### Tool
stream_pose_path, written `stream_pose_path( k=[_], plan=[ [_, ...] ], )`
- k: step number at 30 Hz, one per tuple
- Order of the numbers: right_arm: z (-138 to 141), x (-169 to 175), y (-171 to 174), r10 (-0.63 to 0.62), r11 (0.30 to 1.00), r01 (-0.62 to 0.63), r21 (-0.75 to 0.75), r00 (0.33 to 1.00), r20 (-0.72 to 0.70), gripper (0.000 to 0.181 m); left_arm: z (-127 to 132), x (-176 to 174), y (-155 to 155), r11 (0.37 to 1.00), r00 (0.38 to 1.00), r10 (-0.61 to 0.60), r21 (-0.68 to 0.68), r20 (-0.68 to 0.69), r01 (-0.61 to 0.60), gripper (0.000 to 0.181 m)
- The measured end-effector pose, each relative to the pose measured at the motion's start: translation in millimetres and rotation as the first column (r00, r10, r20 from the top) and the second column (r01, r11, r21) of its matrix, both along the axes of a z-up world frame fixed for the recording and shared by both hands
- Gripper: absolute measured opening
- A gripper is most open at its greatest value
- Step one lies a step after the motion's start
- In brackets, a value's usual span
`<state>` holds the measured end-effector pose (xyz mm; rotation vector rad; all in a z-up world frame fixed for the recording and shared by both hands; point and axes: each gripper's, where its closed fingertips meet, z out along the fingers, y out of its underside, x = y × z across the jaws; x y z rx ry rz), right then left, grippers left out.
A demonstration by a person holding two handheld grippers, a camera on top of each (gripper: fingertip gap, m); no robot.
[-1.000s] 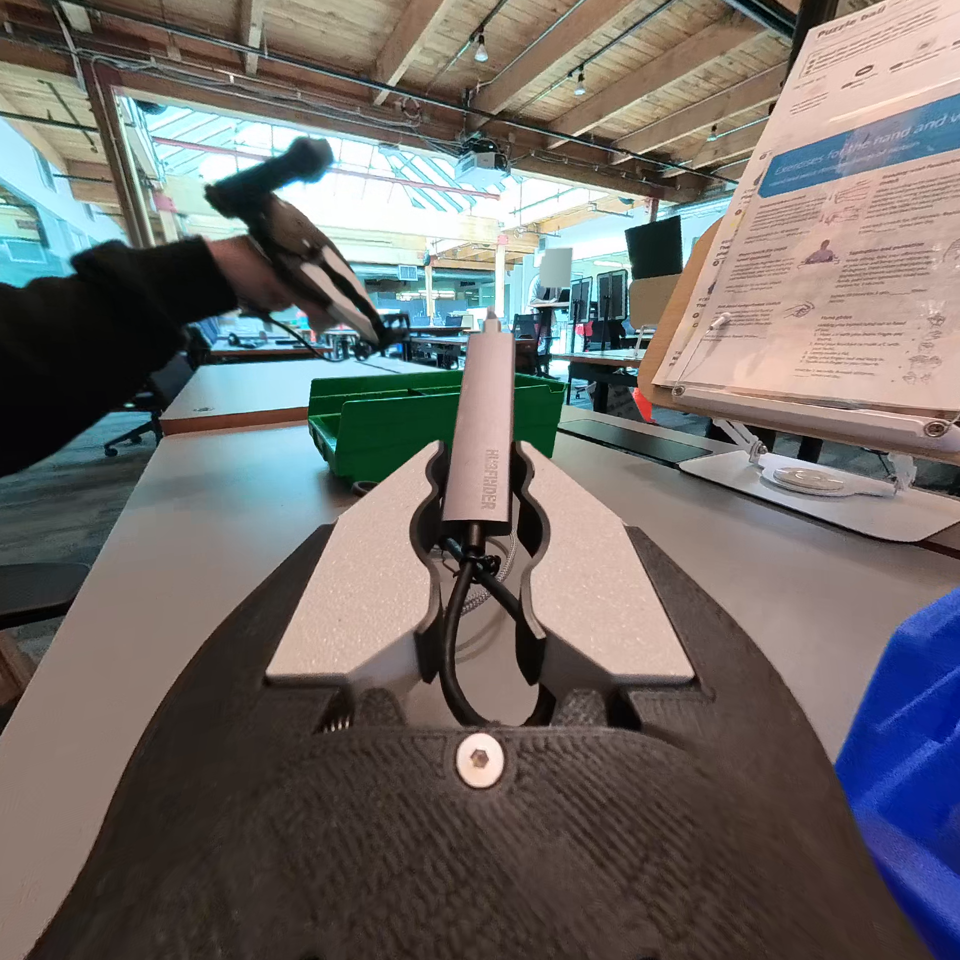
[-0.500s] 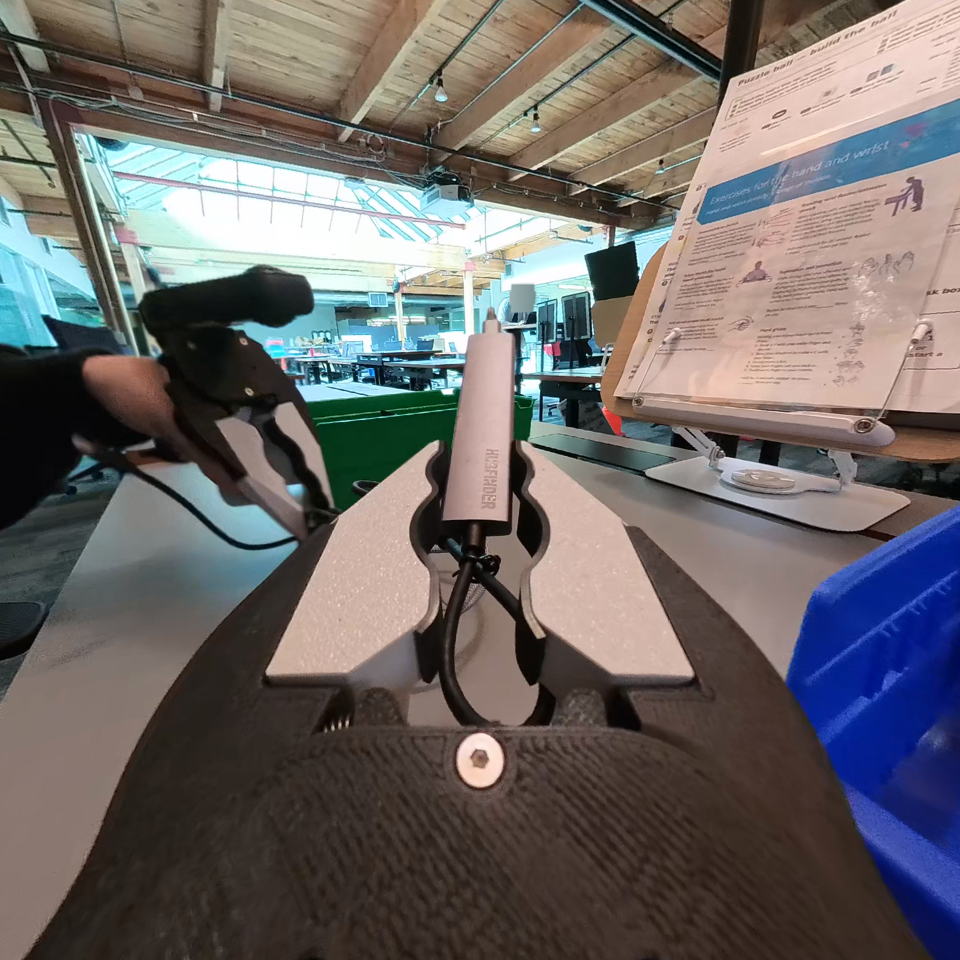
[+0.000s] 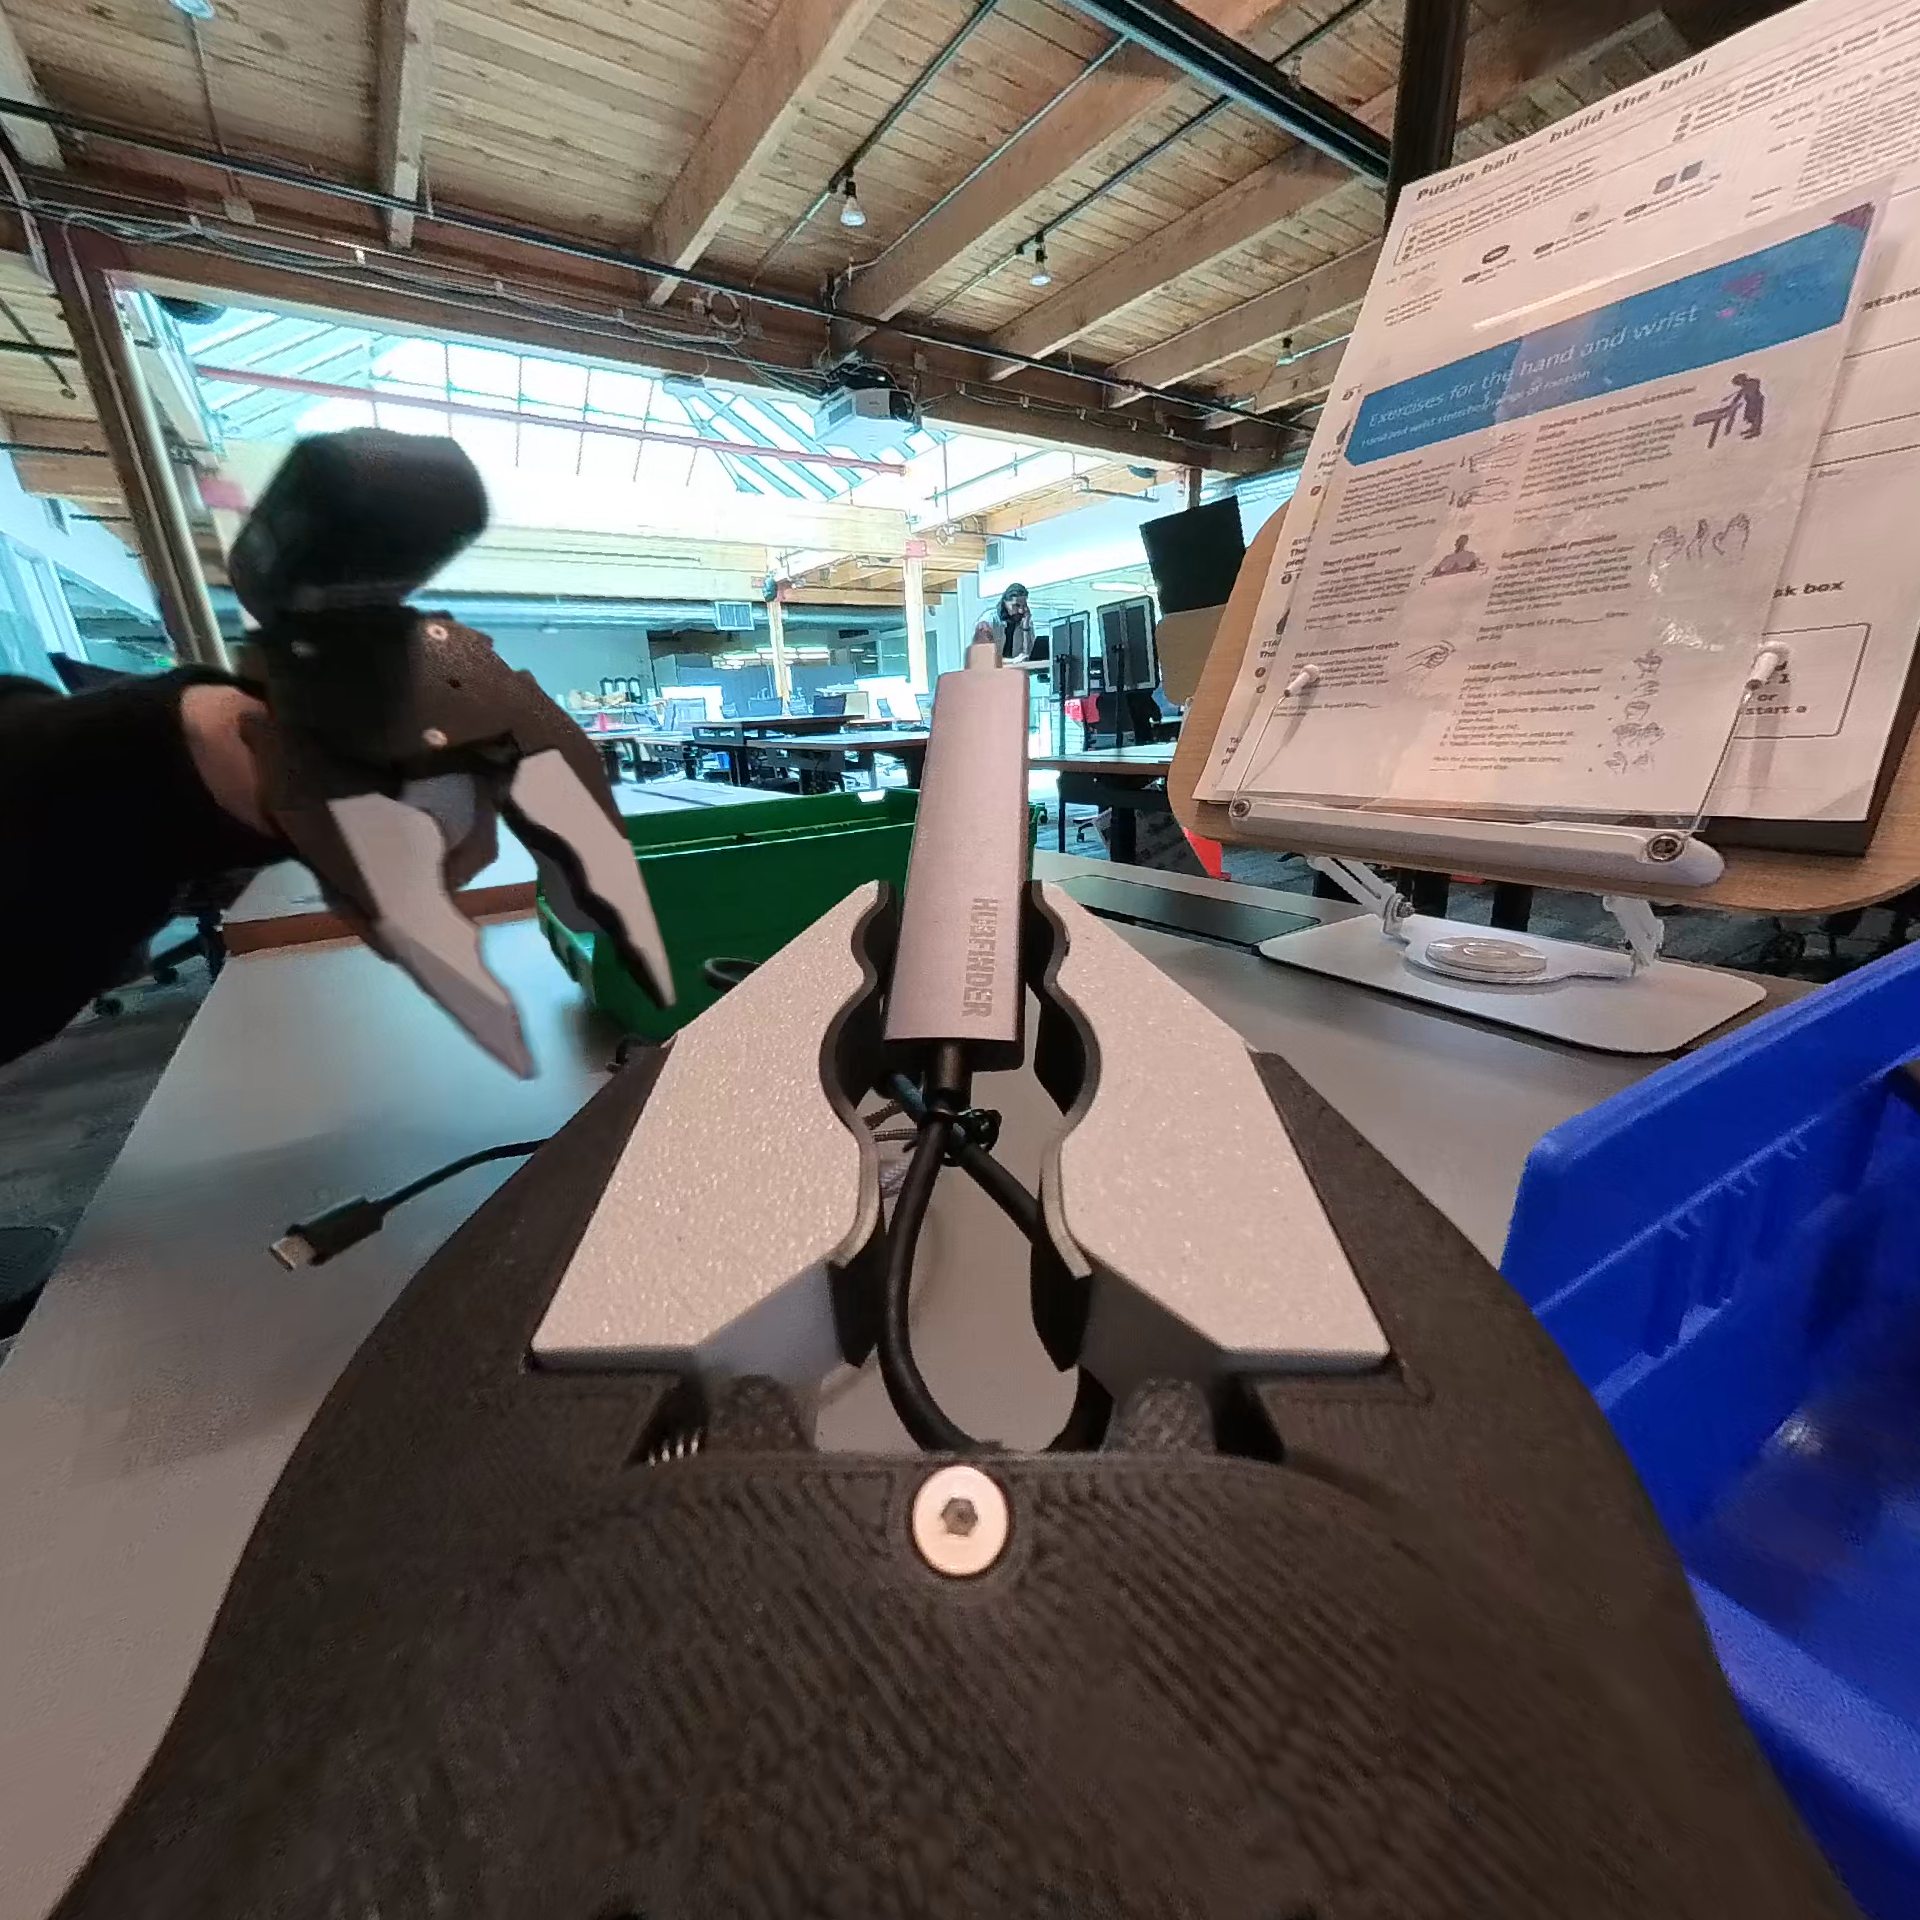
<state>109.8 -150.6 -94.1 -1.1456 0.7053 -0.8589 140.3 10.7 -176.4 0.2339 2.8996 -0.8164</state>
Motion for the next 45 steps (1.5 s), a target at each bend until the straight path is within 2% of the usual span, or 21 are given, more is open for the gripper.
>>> stream_pose_path(
  k=[1, 2, 4, 7, 11, 15, 17, 21, 26, 28, 31, 33, 38, 41, 43, 45],
  plan=[
    [-0.1, 0.0, 0.2, -0.001, 1.000, 0.001, -0.001, 1.000, 0.000, 0.023, 3.0, -11.7, 2.8, 0.995, 0.994, -0.105, -0.002, -0.015, 0.105, 0.046],
    [-0.1, -0.2, 0.7, 0.001, 1.000, -0.001, -0.003, 1.000, 0.001, 0.023, 3.9, -22.2, 6.4, 0.981, 0.981, -0.193, 0.002, -0.034, 0.193, 0.047],
    [-0.2, -0.5, 1.6, 0.007, 1.000, -0.007, -0.006, 1.000, 0.001, 0.023, 0.0, -49.4, 16.0, 0.936, 0.924, -0.348, 0.003, -0.156, 0.353, 0.046],
    [-0.4, -0.6, 2.6, 0.010, 1.000, -0.010, -0.010, 1.000, 0.001, 0.023, -14.1, -69.4, 22.4, 0.901, 0.855, -0.405, 0.021, -0.323, 0.434, 0.048],
    [-0.7, -0.6, 3.5, 0.014, 1.000, -0.014, -0.014, 1.000, 0.000, 0.023, -27.7, -83.4, 22.1, 0.872, 0.767, -0.428, 0.004, -0.478, 0.490, 0.046],
    [-0.8, -0.9, 4.3, 0.018, 1.000, -0.018, -0.018, 1.000, 0.000, 0.023, -25.5, -96.2, 11.7, 0.878, 0.659, -0.427, -0.108, -0.620, 0.467, 0.036],
    [-0.8, -1.1, 4.6, 0.019, 1.000, -0.019, -0.019, 1.000, 0.000, 0.023, -27.1, -97.2, 11.3, 0.880, 0.632, -0.424, -0.129, -0.649, 0.458, 0.031],
    [-1.0, -1.6, 6.0, 0.023, 0.999, -0.023, -0.027, 1.000, 0.002, 0.023, -28.6, -97.5, 15.8, 0.874, 0.597, -0.431, -0.148, -0.677, 0.463, 0.020],
    [-1.2, -1.7, 6.3, 0.026, 0.999, -0.026, -0.028, 1.000, 0.000, 0.023, -24.4, -96.5, 16.6, 0.880, 0.573, -0.423, -0.166, -0.702, 0.445, 0.023],
    [-1.1, -1.7, 6.3, 0.027, 0.999, -0.027, -0.029, 1.000, 0.001, 0.023, -25.2, -95.9, 14.7, 0.890, 0.567, -0.404, -0.166, -0.718, 0.425, 0.013],
    [-1.1, -2.0, 6.6, 0.027, 0.999, -0.027, -0.031, 1.000, 0.002, 0.023, -22.4, -94.1, 8.2, 0.912, 0.542, -0.376, -0.196, -0.751, 0.361, 0.012],
    [-1.1, -2.1, 6.7, 0.026, 0.999, -0.025, -0.033, 1.000, 0.003, 0.023, -23.0, -91.5, 3.5, 0.920, 0.554, -0.373, -0.219, -0.744, 0.326, 0.012],
    [-1.4, -1.3, 6.0, 0.011, 0.999, -0.011, -0.037, 1.000, 0.001, 0.023, -18.2, -82.1, -12.0, 0.944, 0.657, -0.324, -0.278, -0.681, 0.177, 0.011],
    [-3.1, 1.1, 5.5, -0.018, 0.999, 0.017, -0.051, 1.000, -0.010, 0.023, -9.9, -69.8, -23.2, 0.955, 0.812, -0.218, -0.289, -0.541, 0.064, 0.010],
    [-6.9, 4.6, 6.8, -0.045, 0.996, 0.042, -0.075, 0.998, -0.038, 0.023, 4.4, -58.8, -30.7, 0.951, 0.919, -0.105, -0.309, -0.379, -0.018, 0.010],
    [-12.6, 10.2, 8.7, -0.083, 0.991, 0.074, -0.112, 0.993, -0.078, 0.023, 24.3, -46.3, -35.8, 0.937, 0.984, 0.033, -0.337, -0.178, -0.093, 0.010]
  ],
)
